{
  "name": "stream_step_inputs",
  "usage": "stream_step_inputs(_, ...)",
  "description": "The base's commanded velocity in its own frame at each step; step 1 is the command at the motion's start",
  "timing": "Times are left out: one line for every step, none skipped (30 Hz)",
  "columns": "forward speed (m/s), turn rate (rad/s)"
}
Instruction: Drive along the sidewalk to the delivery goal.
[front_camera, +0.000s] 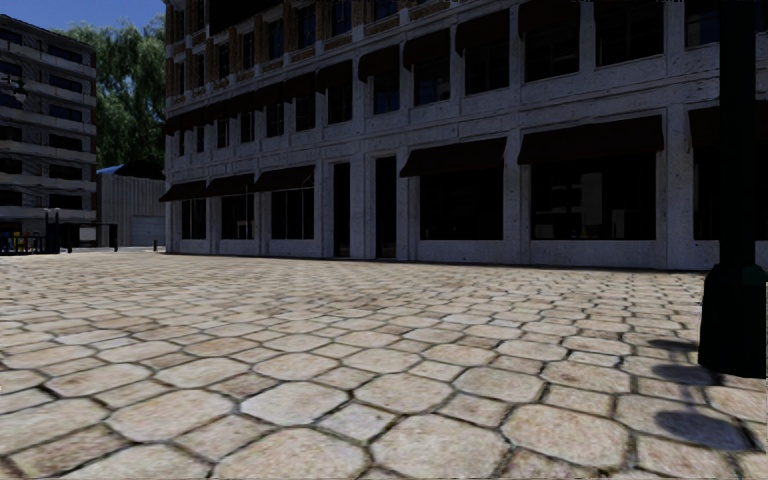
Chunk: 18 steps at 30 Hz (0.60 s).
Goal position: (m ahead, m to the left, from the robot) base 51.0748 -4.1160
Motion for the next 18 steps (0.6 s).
stream_step_inputs(2.0,0.58)
stream_step_inputs(2.0,0.58)
stream_step_inputs(2.0,0.58)
stream_step_inputs(2.0,0.58)
stream_step_inputs(2.0,0.58)
stream_step_inputs(2.0,0.58)
stream_step_inputs(2.0,0.58)
stream_step_inputs(2.0,0.58)
stream_step_inputs(2.0,0.58)
stream_step_inputs(2.0,0.58)
stream_step_inputs(2.0,0.58)
stream_step_inputs(2.0,0.58)
stream_step_inputs(2.0,0.58)
stream_step_inputs(2.0,0.58)
stream_step_inputs(2.0,0.58)
stream_step_inputs(2.0,0.58)
stream_step_inputs(2.0,0.58)
stream_step_inputs(2.0,0.58)
